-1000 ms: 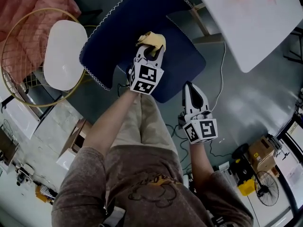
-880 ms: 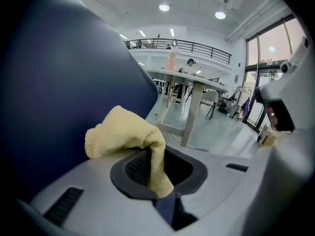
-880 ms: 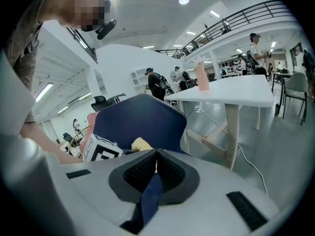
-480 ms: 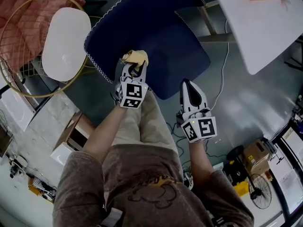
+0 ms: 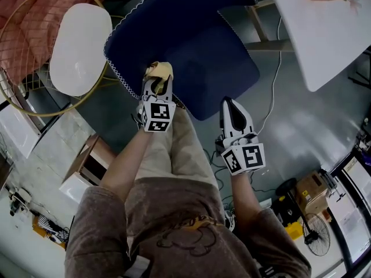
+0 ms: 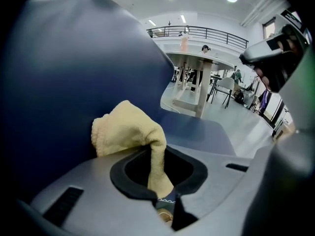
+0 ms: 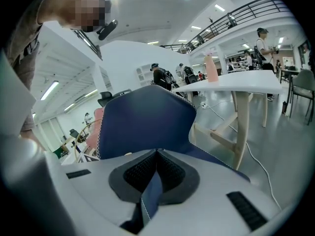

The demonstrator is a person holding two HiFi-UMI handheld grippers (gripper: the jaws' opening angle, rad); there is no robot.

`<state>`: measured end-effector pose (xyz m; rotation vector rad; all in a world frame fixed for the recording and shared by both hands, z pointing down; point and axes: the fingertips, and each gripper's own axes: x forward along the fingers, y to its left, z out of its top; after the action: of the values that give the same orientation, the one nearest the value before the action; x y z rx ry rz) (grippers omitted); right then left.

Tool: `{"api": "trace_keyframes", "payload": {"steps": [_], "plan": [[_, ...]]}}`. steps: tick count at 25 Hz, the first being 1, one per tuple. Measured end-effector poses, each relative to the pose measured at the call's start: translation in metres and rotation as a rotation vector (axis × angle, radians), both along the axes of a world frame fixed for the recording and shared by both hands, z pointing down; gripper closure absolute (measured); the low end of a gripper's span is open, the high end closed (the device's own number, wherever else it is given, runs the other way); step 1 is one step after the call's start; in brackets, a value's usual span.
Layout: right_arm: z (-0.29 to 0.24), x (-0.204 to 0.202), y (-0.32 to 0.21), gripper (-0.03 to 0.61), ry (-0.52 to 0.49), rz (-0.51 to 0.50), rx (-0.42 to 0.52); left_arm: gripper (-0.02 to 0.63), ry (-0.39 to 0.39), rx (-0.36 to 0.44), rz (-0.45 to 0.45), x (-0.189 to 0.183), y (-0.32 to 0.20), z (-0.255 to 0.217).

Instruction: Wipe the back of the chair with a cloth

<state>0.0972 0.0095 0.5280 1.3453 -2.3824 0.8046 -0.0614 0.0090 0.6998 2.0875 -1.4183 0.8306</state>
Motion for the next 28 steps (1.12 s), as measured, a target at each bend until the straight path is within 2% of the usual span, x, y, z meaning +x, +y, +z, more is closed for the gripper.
{"api": "trace_keyframes", "payload": {"steps": [9, 17, 22, 28], "plan": [[0.007, 0.002, 0.004, 0.552, 0.002, 0.005, -0.008, 0.561, -0.027, -0.015, -0.104, -0.015, -0.019, 0.020], [0.009, 0.011, 0.001, 0.552, 0.006, 0.026, -0.013, 0.561, -0.009, -0.026, -0.152, -0.005, -0.052, 0.032], [0.012, 0.017, -0.005, 0.552, 0.010, 0.035, -0.012, 0.561, 0.003, -0.037, -0.160, 0.004, -0.071, 0.039], [0.015, 0.020, -0.013, 0.552, 0.005, 0.049, -0.012, 0.561, 0.021, -0.048, -0.126, 0.018, -0.092, 0.043]]}}
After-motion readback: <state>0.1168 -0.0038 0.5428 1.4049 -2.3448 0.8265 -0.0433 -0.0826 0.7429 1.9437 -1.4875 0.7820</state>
